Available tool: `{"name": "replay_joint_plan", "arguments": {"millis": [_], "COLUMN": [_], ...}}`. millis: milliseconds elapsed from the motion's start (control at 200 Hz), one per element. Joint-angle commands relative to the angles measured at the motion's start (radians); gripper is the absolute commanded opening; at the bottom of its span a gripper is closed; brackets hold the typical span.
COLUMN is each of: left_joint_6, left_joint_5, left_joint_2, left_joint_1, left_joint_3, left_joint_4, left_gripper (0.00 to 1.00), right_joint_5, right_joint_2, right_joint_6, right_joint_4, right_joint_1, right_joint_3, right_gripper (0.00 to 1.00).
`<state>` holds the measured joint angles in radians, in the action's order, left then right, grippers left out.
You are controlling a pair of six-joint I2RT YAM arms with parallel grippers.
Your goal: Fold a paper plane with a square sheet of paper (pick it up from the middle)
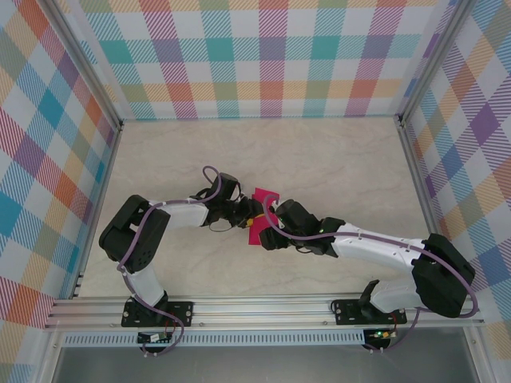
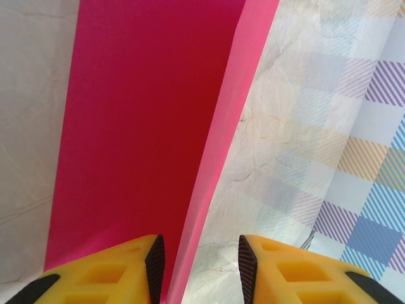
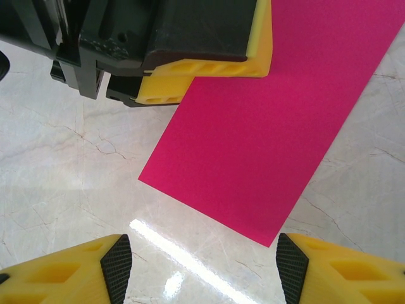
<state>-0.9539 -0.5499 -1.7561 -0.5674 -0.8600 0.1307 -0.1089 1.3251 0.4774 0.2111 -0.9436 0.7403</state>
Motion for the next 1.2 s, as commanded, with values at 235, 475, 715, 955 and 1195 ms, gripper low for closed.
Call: {"name": "replay_joint_plan", "arguments": {"millis": [235, 475, 715, 955, 1195], "left_joint_6": [0.021, 0.007, 0.004, 0.001, 0.001], "left_joint_5": [0.008, 0.012, 0.007, 0.004, 0.007], "left_joint_2": [0.032, 0.027, 0.027, 0.03, 0.032], "left_joint_1": [-0.011, -0.011, -0.011, -0.011, -0.011], "left_joint_3": [-0.003, -0.022, -0.031, -0.033, -0.032], "left_joint_4": [-0.075, -0.088, -0.095, -0.095, -0.094], "left_gripper": [0.18, 0.12, 0.12, 0.12, 0.12], "right_joint_5": [0.014, -0.022, -0.092, -0.176, -0.254], "right_joint_2": [0.009, 0.069, 0.148, 0.233, 0.304], "right_joint_6": [-0.034, -0.074, -0.082, -0.084, -0.073], "right_joint_4": [-0.018, -0.005, 0.014, 0.045, 0.074], "right_joint_1": [-0.016, -0.077, -0.116, -0.145, -0.169], "right_joint_3": [0.005, 0.063, 0.118, 0.176, 0.237], "right_gripper": [0.62, 0.64, 0.7, 0.68, 0.55]}}
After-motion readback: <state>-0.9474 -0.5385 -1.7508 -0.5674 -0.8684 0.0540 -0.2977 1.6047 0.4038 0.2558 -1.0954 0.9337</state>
